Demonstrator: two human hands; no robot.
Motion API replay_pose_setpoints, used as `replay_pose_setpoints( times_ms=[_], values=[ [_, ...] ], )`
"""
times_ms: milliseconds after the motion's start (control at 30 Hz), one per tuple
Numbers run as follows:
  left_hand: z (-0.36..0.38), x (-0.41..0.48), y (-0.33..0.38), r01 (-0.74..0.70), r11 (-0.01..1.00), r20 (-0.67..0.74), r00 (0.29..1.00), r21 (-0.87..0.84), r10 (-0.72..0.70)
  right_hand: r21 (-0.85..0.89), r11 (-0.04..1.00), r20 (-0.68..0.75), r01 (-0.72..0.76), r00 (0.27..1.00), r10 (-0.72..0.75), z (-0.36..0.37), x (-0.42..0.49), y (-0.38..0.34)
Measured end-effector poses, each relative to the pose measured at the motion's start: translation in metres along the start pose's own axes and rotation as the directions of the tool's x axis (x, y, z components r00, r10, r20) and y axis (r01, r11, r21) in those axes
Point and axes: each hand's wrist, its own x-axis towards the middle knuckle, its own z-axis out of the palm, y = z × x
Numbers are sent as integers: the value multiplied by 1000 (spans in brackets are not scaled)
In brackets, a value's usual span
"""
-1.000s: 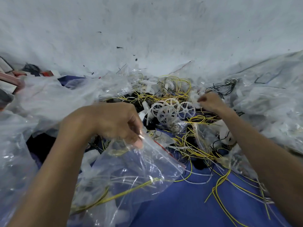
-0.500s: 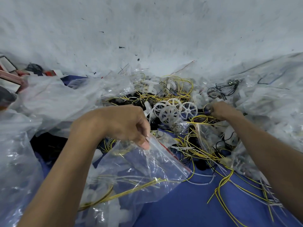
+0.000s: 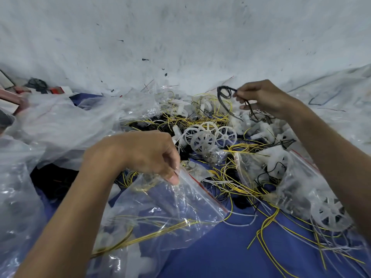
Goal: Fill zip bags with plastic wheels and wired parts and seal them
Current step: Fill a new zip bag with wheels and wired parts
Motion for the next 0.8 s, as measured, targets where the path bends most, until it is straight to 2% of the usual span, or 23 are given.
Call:
replay_pose_setpoints(
  times_ms=[100, 167, 267, 367, 567, 667, 800],
  values=[
    [0, -1, 0, 5, 1000, 6, 1000, -18, -5, 146, 988, 55, 40, 997, -48, 15, -8, -20],
    [-1, -1, 1, 14, 1000, 10, 1000, -20, -14, 314, 949, 113, 9, 993, -47, 29, -16, -26],
    [-1, -3, 3, 19, 1000, -4, 1000, -11, -19, 591, 801, 209, -91, 977, -43, 47, -30, -28],
    [-1, -3, 6, 13, 1000, -8, 1000, -7, -13, 729, 671, 229, -134, 972, -55, 63, -45, -28],
    [-3, -4, 6, -2, 1000, -1, 1000, -6, 2, 848, 516, 173, -124, 984, -47, 82, -69, -34],
    [-3, -4, 5, -13, 1000, -6, 1000, -9, 13, 845, 525, 152, -107, 987, -43, 92, -79, -35],
    [-2, -2, 4, -37, 999, -18, 999, 1, 37, 836, 540, 192, -99, 974, -117, 104, -91, -29]
  ],
)
